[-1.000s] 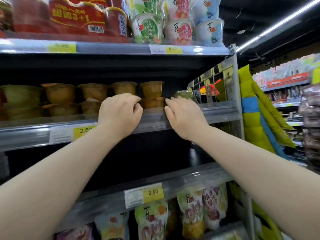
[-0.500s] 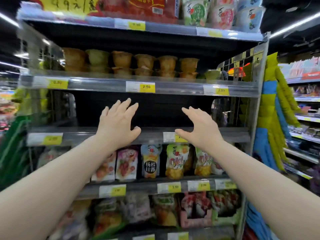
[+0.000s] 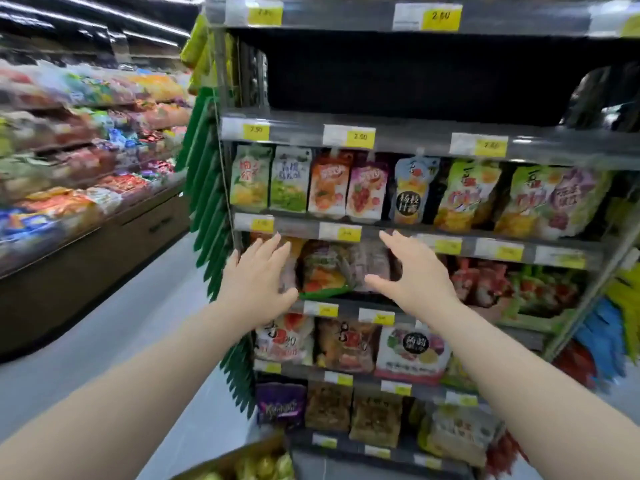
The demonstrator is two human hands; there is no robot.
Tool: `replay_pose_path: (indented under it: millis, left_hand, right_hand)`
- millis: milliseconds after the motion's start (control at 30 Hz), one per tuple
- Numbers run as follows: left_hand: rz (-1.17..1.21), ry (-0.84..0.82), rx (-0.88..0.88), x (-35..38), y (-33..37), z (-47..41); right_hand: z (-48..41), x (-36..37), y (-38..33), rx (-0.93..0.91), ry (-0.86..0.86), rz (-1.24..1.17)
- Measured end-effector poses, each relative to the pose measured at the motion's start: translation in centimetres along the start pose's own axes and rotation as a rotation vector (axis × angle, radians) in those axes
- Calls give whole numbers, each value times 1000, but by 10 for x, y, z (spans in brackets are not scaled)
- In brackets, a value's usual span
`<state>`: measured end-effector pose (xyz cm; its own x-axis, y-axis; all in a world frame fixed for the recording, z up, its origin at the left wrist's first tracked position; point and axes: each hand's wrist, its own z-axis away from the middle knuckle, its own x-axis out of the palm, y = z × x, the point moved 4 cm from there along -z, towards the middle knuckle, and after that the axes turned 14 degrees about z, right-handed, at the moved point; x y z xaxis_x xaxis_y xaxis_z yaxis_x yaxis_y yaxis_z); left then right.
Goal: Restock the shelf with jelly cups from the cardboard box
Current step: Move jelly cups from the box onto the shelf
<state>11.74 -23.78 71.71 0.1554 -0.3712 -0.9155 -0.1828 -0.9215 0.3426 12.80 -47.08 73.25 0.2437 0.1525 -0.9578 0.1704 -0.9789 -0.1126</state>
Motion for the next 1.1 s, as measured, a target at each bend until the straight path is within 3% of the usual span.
replay_pose_path:
  millis: [533, 800, 1100]
  left_hand:
    - [121, -401, -206, 166, -271, 36]
    - [209, -623, -399, 316, -381, 114]
    - [155, -760, -614, 500, -485, 229]
  right_hand:
    - [28, 285, -154, 121, -487, -67]
    - [94, 476, -190, 172, -753, -124]
    - [166, 687, -210, 91, -863, -173]
